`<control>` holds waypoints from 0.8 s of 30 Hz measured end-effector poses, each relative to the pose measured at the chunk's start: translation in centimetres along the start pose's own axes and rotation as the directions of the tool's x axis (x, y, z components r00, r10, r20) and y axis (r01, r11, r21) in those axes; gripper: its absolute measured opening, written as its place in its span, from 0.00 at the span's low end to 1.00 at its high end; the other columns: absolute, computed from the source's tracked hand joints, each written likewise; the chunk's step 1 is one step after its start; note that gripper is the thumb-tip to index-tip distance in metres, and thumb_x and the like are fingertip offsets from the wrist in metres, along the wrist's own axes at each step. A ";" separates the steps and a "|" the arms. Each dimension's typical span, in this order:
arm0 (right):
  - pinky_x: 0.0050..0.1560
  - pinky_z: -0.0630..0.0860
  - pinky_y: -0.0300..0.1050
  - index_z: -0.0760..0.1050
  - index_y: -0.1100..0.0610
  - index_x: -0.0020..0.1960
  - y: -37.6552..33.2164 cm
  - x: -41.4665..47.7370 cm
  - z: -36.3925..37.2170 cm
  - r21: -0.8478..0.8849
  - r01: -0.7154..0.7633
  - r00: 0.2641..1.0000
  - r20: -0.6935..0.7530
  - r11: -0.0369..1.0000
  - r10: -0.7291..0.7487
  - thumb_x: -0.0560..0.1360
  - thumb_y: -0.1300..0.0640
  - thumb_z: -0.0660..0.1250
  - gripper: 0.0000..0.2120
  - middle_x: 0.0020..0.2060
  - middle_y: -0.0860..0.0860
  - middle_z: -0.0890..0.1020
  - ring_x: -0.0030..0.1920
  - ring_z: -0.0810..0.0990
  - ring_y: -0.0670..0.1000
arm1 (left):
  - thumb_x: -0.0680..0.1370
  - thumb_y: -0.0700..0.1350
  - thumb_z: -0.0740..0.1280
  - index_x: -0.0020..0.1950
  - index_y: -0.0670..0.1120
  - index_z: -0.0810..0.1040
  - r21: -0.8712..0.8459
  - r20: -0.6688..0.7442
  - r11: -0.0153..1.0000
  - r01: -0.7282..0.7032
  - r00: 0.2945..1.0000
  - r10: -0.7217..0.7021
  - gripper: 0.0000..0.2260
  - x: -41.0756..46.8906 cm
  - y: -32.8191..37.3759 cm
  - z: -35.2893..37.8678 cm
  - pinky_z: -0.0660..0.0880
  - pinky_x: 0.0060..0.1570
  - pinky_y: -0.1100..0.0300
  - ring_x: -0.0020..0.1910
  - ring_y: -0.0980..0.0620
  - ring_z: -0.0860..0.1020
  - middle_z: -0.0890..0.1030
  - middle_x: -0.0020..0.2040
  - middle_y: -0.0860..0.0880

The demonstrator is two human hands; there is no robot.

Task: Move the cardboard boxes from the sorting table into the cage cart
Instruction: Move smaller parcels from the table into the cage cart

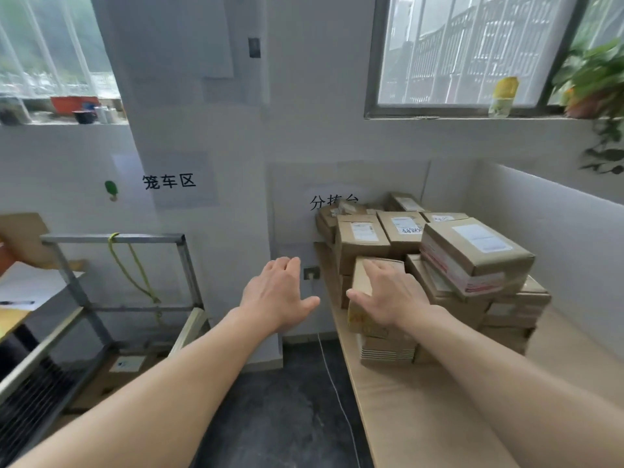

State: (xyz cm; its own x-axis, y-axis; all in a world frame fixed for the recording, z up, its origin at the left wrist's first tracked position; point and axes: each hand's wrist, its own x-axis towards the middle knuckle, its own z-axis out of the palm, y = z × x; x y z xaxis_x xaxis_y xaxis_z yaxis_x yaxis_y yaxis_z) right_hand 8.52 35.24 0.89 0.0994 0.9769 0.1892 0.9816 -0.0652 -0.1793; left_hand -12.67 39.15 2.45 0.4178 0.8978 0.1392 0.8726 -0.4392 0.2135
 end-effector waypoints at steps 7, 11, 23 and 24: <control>0.66 0.74 0.54 0.67 0.52 0.75 2.6 0.3 -0.1 -0.052 -0.191 0.981 -0.051 0.980 0.189 0.78 0.35 0.63 0.31 0.71 0.50 0.75 0.69 0.74 0.54 | 0.78 0.61 0.67 0.80 0.45 0.58 -0.058 0.037 0.986 -0.158 0.986 0.160 0.37 5.7 1.1 1.5 0.70 0.68 0.49 0.77 0.48 0.64 0.64 0.79 0.48; 0.67 0.74 0.54 0.68 0.51 0.74 4.0 1.2 -1.4 -0.091 -0.303 0.951 -0.097 0.948 0.295 0.78 0.34 0.62 0.31 0.70 0.49 0.75 0.70 0.73 0.52 | 0.78 0.61 0.69 0.79 0.46 0.60 -0.104 0.011 0.962 -0.254 0.966 0.257 0.36 9.1 1.8 1.2 0.72 0.65 0.51 0.75 0.49 0.66 0.66 0.77 0.49; 0.50 0.81 0.50 0.71 0.47 0.63 10.8 0.2 -3.9 -0.060 -0.563 0.819 -0.172 0.824 0.547 0.77 0.33 0.62 0.23 0.60 0.48 0.80 0.56 0.78 0.50 | 0.78 0.62 0.67 0.77 0.49 0.64 -0.213 0.067 0.874 -0.436 0.886 0.458 0.33 14.8 9.8 3.3 0.74 0.59 0.54 0.69 0.50 0.71 0.70 0.73 0.50; 0.49 0.82 0.50 0.71 0.47 0.62 11.9 0.3 -4.1 -0.050 -0.573 0.812 -0.174 0.818 0.558 0.76 0.32 0.61 0.23 0.60 0.48 0.80 0.55 0.79 0.50 | 0.78 0.63 0.67 0.77 0.49 0.64 -0.219 0.078 0.873 -0.436 0.884 0.461 0.32 15.4 10.8 3.7 0.74 0.58 0.54 0.69 0.50 0.71 0.70 0.73 0.51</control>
State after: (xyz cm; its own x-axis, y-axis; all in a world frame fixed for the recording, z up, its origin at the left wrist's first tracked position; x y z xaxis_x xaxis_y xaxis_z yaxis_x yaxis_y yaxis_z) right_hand 20.90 33.94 2.80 0.6564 0.7212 0.2214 0.7544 -0.6232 -0.2064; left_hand 4.06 48.32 3.34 0.7914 0.5935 0.1463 0.5242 -0.7820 0.3371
